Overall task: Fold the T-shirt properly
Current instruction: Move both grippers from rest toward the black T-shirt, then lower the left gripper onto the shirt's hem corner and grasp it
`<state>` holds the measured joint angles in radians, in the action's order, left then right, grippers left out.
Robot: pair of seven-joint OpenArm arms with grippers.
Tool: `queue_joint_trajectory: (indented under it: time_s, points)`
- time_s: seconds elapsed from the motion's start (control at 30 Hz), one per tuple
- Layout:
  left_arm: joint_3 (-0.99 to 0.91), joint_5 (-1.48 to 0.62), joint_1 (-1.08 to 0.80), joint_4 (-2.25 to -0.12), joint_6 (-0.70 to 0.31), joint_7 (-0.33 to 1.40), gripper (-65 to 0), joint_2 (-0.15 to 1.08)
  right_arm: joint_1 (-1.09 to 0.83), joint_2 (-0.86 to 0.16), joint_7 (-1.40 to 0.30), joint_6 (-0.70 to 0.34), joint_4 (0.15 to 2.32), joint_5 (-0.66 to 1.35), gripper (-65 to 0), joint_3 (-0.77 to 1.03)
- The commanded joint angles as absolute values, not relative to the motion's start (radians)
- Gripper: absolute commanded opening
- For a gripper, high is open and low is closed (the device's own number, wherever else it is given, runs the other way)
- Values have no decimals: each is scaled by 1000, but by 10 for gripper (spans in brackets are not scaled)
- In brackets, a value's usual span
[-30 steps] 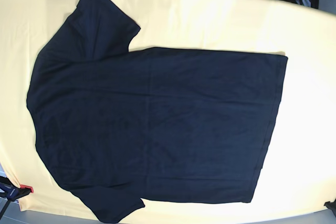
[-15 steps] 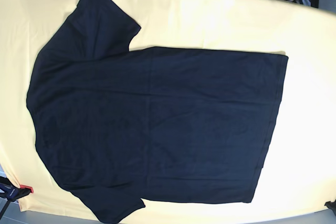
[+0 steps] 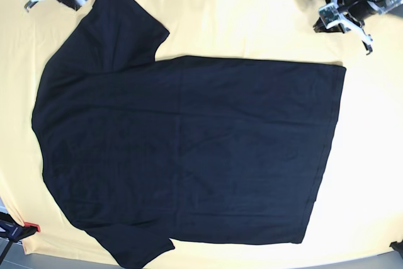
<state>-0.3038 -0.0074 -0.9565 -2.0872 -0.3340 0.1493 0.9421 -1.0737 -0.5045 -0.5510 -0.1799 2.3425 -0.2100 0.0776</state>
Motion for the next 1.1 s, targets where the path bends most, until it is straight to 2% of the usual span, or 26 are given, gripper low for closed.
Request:
queue_joint_trajectory:
  time_s: [0.0, 0.17, 0.27, 0.3, 0.43, 0.5, 0.67, 0.83, 1.07]
  points:
    - [-312, -7, -921, -2066, -337, 113, -650, 976, -1044, -513, -535, -178, 2356, -198, -650, 94]
    - [-288, -7, -749, -1904, -435, 4, -650, 1069, -944, -513, -534, -188, 2356, -121, -650, 105]
    - [-237, 20, -637, -1805, -512, -120, -650, 1116, -936, -513, -533, -188, 2356, -81, -650, 105]
    - [-209, 42, -597, -1774, -537, -171, -608, 1128, -936, -513, -533, -188, 2356, -73, -650, 105]
    - [-52, 154, -427, -1680, -594, -297, -339, 1153, -937, -510, -535, -191, 2356, -75, -650, 105]
    - [43, 184, -340, -1649, -592, -295, -287, 1152, -937, -503, -535, -192, 2356, -75, -650, 105]
    - [273, 287, -140, -1573, -587, -295, -288, 1152, -937, -479, -535, -192, 2356, -74, -650, 105]
    - [441, 307, 2, -1526, -532, -295, -288, 1143, -937, -477, -535, -192, 2356, -74, -650, 105]
    - [525, 307, 105, -1520, -530, -290, -288, 1119, -937, -477, -535, -192, 2356, -74, -650, 105]
